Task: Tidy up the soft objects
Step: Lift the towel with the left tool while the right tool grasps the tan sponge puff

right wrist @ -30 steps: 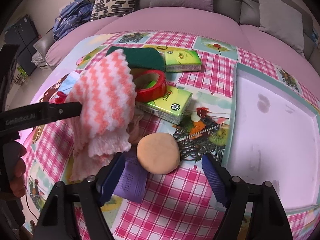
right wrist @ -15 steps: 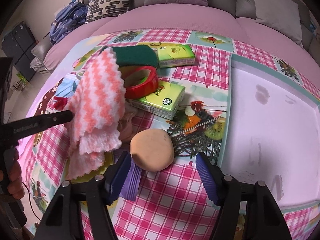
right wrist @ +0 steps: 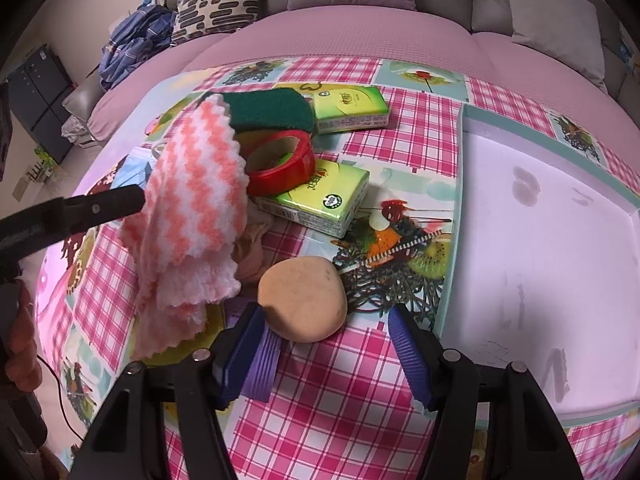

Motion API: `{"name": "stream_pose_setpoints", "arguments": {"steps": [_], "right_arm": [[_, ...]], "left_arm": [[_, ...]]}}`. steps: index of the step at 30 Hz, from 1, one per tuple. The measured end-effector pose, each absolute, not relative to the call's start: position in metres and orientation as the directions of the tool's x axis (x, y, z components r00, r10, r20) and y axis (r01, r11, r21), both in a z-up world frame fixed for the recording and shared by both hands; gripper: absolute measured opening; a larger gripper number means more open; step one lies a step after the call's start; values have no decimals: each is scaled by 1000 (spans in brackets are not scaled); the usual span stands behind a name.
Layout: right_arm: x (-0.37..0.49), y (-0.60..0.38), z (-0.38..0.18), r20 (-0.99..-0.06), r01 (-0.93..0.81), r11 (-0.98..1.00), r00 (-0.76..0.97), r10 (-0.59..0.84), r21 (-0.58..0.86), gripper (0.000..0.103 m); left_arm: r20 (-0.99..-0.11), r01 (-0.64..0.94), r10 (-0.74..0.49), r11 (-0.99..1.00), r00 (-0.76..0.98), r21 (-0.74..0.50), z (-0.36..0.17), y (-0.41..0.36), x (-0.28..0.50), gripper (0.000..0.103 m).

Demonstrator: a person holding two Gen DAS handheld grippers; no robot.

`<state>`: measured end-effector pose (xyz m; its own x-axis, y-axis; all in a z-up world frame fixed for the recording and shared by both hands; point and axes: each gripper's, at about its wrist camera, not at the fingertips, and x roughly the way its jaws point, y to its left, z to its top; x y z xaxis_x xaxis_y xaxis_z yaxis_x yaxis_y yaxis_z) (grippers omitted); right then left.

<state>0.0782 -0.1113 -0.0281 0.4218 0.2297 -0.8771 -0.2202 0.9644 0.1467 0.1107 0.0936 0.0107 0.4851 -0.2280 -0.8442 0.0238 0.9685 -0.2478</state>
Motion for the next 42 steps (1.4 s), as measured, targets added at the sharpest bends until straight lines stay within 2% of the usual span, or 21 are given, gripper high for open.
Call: {"name": "stream_pose_setpoints", "arguments": {"steps": [4,10,13,15,17,18,20,21,23,26,30,36,42], "right_arm": [[80,-113,-30,-879,-211,966,417,229,152,62],[81,-114,-33,-882,-208,967,414,224,148,55],[82,-114,-33,-882,-207,967,414,224,149,55],[82,-113,-33,-883,-208,967,415,221,144,55],[82,-113,-33,-883,-209,968,415,219,142,55],[82,-113,-33,-883,-209,968,415,219,142,55],[81,-113,-32,-883,-209,967,415,220,143,55],[81,-113,-32,-883,-209,967,415,221,144,54],[81,-114,-32,-882,-205,968,415,221,146,49],[81,-116,-32,-882,-201,967,412,229,157,39],[81,-118,-29,-876,-192,968,424,229,160,34],[78,-125,-18,-856,-188,965,452,251,183,4],[73,-123,-9,-832,-219,956,478,280,195,0]], "left_arm": [[-828,58,-298,950,475,-308,15,83,111,59],[-861,77,-271,962,431,-264,10,57,117,60],[-879,70,-217,976,425,-207,8,49,120,60],[-882,83,-212,977,421,-196,7,46,119,53],[-888,81,-213,977,407,-197,4,44,120,35],[-890,79,-211,977,404,-197,3,44,121,32],[-890,74,-209,978,405,-196,3,45,120,18],[-887,72,-209,978,412,-197,4,47,119,15],[-882,71,-208,978,423,-196,6,49,119,9],[-874,69,-211,977,438,-201,9,50,116,6],[-857,63,-211,977,470,-206,17,55,112,5],[-812,55,-208,975,546,-214,43,62,103,4],[-763,64,-193,978,617,-196,72,63,93,4]]}}
